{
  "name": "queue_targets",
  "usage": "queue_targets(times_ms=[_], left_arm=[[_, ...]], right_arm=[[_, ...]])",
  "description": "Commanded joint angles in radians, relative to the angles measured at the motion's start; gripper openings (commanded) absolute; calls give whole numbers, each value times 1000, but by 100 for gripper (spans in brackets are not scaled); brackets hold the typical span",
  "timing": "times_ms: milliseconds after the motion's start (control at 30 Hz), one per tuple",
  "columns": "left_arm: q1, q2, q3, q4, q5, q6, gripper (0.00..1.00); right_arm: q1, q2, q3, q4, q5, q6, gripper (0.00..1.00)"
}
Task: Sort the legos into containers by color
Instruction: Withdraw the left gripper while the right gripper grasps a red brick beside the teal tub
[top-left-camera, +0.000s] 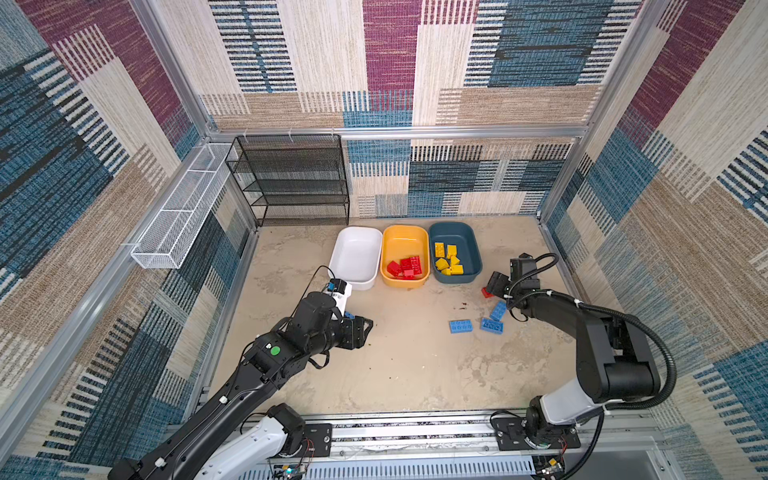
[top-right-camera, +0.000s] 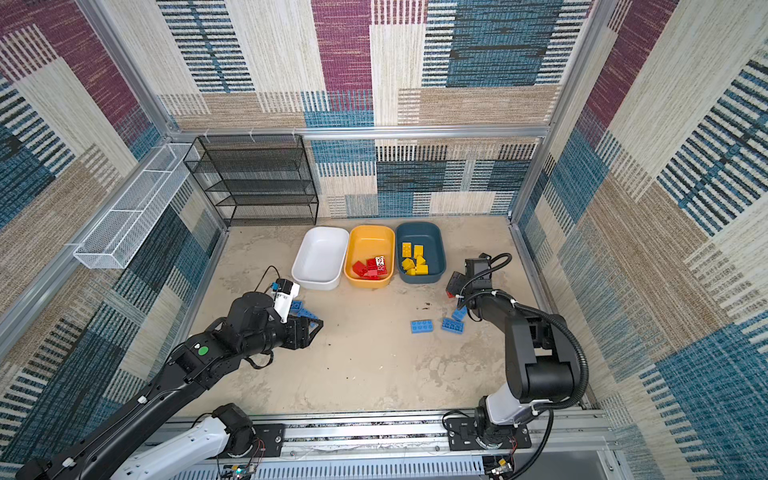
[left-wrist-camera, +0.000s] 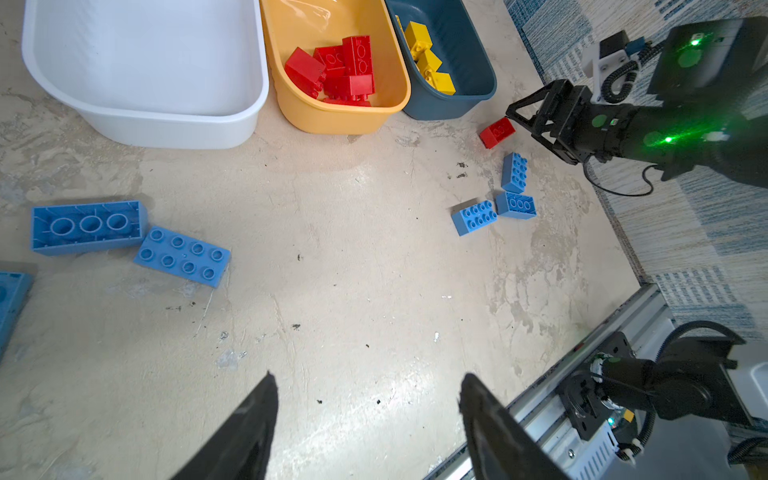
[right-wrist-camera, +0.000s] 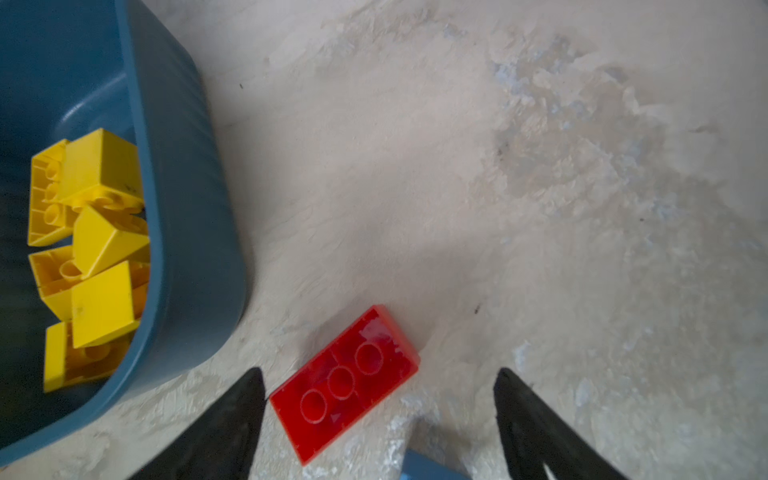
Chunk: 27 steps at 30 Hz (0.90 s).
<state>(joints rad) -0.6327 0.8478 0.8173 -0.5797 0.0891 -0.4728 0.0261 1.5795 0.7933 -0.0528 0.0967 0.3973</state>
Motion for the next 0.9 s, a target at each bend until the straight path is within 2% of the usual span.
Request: queue_targets(times_ms=[0, 67, 300, 533, 667, 867], left_arm=[[0, 2, 0, 16, 19, -5, 70], [0, 3, -2, 19, 20, -5, 70], [1, 19, -4, 22, 21, -7, 70], [1, 36, -1, 20, 26, -4, 70], [1, 41, -1, 21, 27, -5, 70], [1, 45, 0, 28, 26, -4, 70]], right_arm=[[3, 25, 23, -2, -6, -63, 95], [3, 41, 31, -1, -29, -95, 100], [19, 120, 77, -41, -44, -195, 99], [106, 185, 103, -57, 18, -244, 98], [128, 179, 96, -60, 19, -240, 94], [146, 154, 87, -86, -5, -205, 83]])
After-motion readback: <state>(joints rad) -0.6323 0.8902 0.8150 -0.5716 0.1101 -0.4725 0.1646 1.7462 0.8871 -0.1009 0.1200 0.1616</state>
